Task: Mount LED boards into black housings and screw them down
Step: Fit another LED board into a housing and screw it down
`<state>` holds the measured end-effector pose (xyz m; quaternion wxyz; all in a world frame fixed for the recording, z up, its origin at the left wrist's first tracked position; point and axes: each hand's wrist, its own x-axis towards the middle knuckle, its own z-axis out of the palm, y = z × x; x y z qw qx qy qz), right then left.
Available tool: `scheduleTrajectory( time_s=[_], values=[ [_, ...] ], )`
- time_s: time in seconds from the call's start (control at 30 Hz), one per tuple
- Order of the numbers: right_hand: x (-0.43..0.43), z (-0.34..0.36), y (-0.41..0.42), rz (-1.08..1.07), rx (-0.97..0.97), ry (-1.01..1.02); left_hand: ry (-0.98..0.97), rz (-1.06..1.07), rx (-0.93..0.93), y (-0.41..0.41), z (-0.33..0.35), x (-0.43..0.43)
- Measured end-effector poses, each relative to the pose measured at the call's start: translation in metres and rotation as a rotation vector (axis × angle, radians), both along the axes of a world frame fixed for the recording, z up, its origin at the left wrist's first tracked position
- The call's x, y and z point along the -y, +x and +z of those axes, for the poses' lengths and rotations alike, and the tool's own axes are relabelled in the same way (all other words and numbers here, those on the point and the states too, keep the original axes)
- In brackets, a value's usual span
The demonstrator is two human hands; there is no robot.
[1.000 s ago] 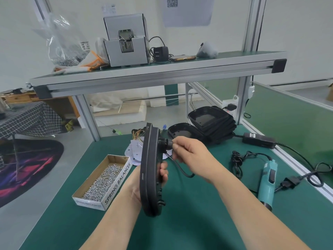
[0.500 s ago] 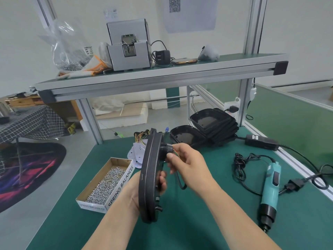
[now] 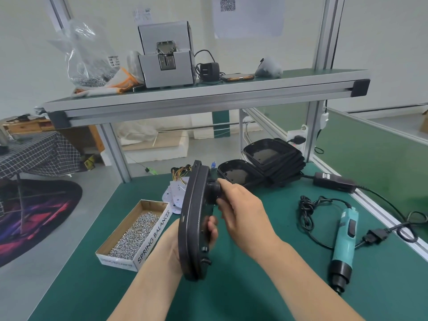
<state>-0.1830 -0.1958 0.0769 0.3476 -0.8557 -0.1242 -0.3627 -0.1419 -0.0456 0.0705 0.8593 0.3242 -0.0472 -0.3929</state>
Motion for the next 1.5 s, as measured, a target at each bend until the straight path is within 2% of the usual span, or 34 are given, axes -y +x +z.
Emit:
scheduleTrajectory(
  time_s=[0.17, 0.23, 0.3, 0.37, 0.4, 0.47, 0.5, 0.57, 0.63, 0.7, 0.8, 0.87, 1.2, 1.5],
  values=[
    [-0.004, -0.004, 0.001, -0.195, -0.229, -0.219, 0.292, 0.126, 0.013, -0.004, -0.006, 0.007],
    [0.000, -0.005, 0.003, -0.164, -0.278, -0.250, 0.413, 0.230, 0.021, 0.000, -0.018, 0.006],
    [0.013, -0.002, 0.004, -0.069, -0.300, -0.194, 0.403, 0.281, 0.041, 0.002, -0.025, 0.007],
    [0.025, -0.002, 0.005, -0.080, -0.303, 0.022, 0.416, 0.319, 0.173, 0.009, -0.030, 0.009],
    [0.029, 0.000, 0.004, -0.114, -0.345, 0.238, 0.463, 0.359, 0.253, 0.013, -0.035, 0.011],
    [0.031, 0.006, 0.004, -0.040, -0.623, 0.731, 0.526, 0.454, 0.323, 0.017, -0.039, 0.014],
    [0.030, 0.007, 0.005, 0.048, -0.763, 0.861, 0.557, 0.518, 0.385, 0.021, -0.041, 0.014],
    [0.028, 0.005, 0.007, 0.172, -0.908, 0.887, 0.649, 0.610, 0.570, 0.025, -0.044, 0.018],
    [0.028, 0.000, 0.012, 0.196, -0.881, 0.818, 0.748, 0.639, 0.752, 0.026, -0.045, 0.022],
    [0.029, -0.004, 0.020, 0.122, -0.809, 0.785, 0.842, 0.643, 0.870, 0.021, -0.042, 0.027],
    [0.032, -0.007, 0.025, 0.065, -0.772, 0.949, 0.898, 0.620, 0.981, 0.016, -0.041, 0.030],
    [0.034, -0.011, 0.025, 0.080, -0.751, 0.986, 0.893, 0.569, 1.031, 0.012, -0.042, 0.030],
    [0.043, -0.025, 0.021, 0.152, -0.632, 0.880, 0.887, 0.568, 1.024, -0.002, -0.048, 0.029],
    [0.042, -0.053, 0.011, 0.246, -0.774, 1.027, 0.961, 0.539, 0.978, -0.015, -0.059, 0.027]
  ],
)
